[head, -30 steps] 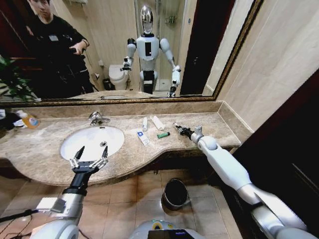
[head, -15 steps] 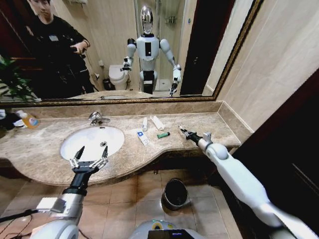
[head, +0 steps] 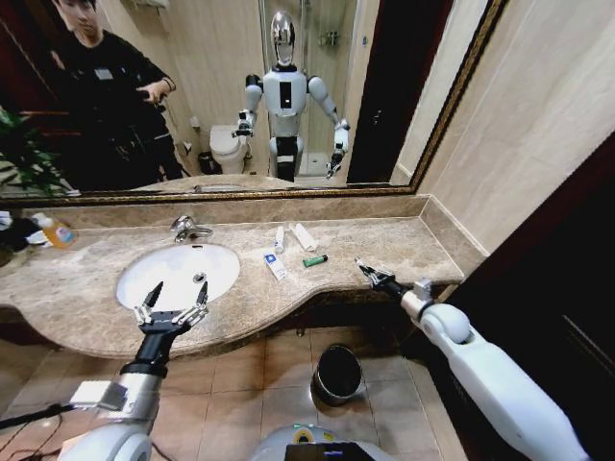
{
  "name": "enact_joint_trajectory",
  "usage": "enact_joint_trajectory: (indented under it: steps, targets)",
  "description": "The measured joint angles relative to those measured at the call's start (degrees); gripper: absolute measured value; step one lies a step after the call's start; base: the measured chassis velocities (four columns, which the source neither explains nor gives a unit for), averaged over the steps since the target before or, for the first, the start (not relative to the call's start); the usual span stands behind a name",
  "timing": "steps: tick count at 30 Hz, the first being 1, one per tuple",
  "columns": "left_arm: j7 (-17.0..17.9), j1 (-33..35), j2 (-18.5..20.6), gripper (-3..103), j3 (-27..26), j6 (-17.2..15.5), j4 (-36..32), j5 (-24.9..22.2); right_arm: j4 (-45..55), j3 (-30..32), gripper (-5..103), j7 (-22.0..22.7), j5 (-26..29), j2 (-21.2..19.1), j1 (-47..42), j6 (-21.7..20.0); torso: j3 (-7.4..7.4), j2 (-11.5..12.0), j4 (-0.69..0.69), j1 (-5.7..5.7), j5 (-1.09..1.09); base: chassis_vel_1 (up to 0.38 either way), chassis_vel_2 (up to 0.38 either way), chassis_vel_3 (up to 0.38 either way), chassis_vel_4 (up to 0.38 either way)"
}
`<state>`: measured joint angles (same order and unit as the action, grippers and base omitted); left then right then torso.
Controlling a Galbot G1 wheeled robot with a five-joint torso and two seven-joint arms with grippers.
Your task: Pick up the trash from the sink and place it in the trash bin.
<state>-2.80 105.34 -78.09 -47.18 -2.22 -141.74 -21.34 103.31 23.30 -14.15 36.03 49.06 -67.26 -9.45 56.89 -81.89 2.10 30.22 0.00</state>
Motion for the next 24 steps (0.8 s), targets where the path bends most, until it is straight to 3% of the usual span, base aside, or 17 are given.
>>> enact_joint_trajectory:
  steps: [11,16,24]
  targets:
    - [0.0,0.0,0.0,100,0.0,0.0,0.0,0.0,2.9,1.1,3,0.7,-0.3,1.0,-6.0,2.4,0.00,0.0,0.01,0.00,0.00,0.000,0.000,0.000,0.000]
    - [0.0,0.0,0.0,100,0.0,0.0,0.0,0.0,2.3,1.7,3,0.5,-0.8,3.2,-8.9,3.2,0.00,0.0,0.01,0.00,0.00,0.000,0.000,0.000,0.000]
    - [0.0,0.0,0.0,100,0.0,0.0,0.0,0.0,-2.0,2.1,3,-1.2,-4.2,7.7,-12.7,7.8,0.00,0.0,0.00,0.00,0.00,0.000,0.000,0.000,0.000]
